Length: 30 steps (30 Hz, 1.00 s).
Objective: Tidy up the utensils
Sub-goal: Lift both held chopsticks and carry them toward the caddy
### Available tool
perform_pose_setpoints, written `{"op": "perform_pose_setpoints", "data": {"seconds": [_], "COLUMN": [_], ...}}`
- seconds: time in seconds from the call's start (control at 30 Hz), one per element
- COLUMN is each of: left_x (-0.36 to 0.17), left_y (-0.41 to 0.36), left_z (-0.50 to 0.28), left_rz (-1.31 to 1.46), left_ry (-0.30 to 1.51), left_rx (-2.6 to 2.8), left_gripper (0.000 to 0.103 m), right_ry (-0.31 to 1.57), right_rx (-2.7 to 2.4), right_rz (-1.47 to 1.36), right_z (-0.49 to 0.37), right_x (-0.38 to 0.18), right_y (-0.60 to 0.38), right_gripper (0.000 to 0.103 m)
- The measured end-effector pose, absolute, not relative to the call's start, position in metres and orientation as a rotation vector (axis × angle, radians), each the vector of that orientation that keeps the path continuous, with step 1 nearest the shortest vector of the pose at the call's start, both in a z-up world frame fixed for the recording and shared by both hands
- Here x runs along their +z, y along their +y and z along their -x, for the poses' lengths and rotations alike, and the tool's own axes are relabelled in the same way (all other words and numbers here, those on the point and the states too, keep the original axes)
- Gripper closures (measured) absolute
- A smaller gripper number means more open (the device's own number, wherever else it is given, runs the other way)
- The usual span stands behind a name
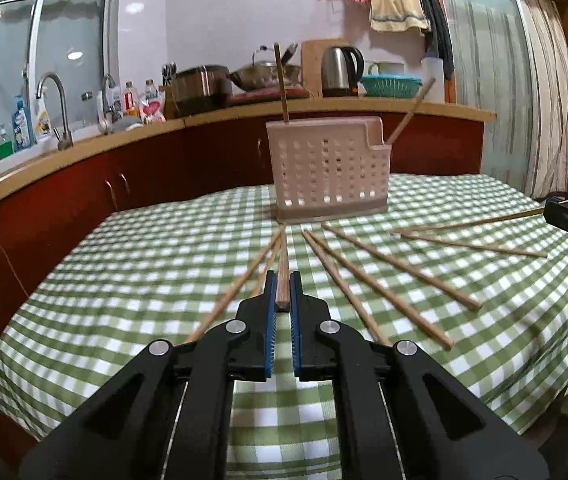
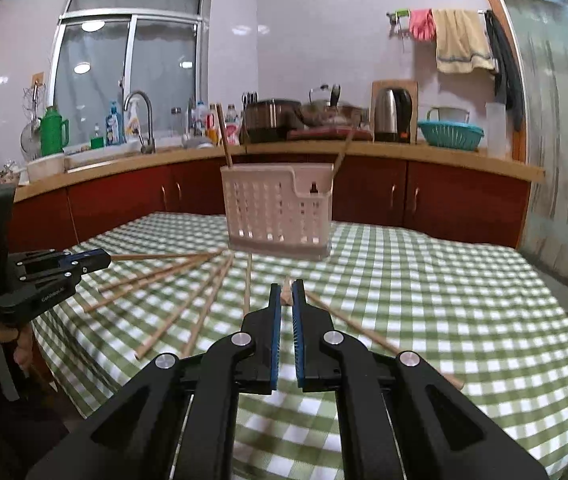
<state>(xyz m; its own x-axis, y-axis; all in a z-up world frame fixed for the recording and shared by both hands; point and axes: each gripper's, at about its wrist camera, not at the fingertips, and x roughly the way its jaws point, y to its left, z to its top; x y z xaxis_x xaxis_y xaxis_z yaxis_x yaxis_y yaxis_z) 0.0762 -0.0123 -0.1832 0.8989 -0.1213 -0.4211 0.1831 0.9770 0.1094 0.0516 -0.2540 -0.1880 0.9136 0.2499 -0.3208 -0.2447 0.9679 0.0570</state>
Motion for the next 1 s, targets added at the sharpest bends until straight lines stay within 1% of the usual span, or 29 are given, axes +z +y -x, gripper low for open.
{"op": "perform_pose_setpoints", "data": {"seconds": [0.37,0.7,1.0], "left_x": [-0.142,-0.116,-0.101], "left_y": [-0.014,-0.008,-0.007], "left_z": [-0.068,-0.074,-0.094], "left_rz": [-0.162,-0.114,-0.117], "left_ry": [0.344,0.347,0.366], "left_rx": [-0.148,-0.161,-0.168], "left_gripper": [0.096,0.096,0.096], "right_ry": [0.282,0.253,0.266], "right_rx": [0.260,0.258,0.246], "right_rz": [-0.047,-0.071,-0.084], "right_z": [-0.047,-0.050,-0.066], "right_x": [-0.154,-0.130,-0.124], "right_y": [-0.253,-0.253,-0.253], "right_gripper": [0.097,0.097,0.097]}}
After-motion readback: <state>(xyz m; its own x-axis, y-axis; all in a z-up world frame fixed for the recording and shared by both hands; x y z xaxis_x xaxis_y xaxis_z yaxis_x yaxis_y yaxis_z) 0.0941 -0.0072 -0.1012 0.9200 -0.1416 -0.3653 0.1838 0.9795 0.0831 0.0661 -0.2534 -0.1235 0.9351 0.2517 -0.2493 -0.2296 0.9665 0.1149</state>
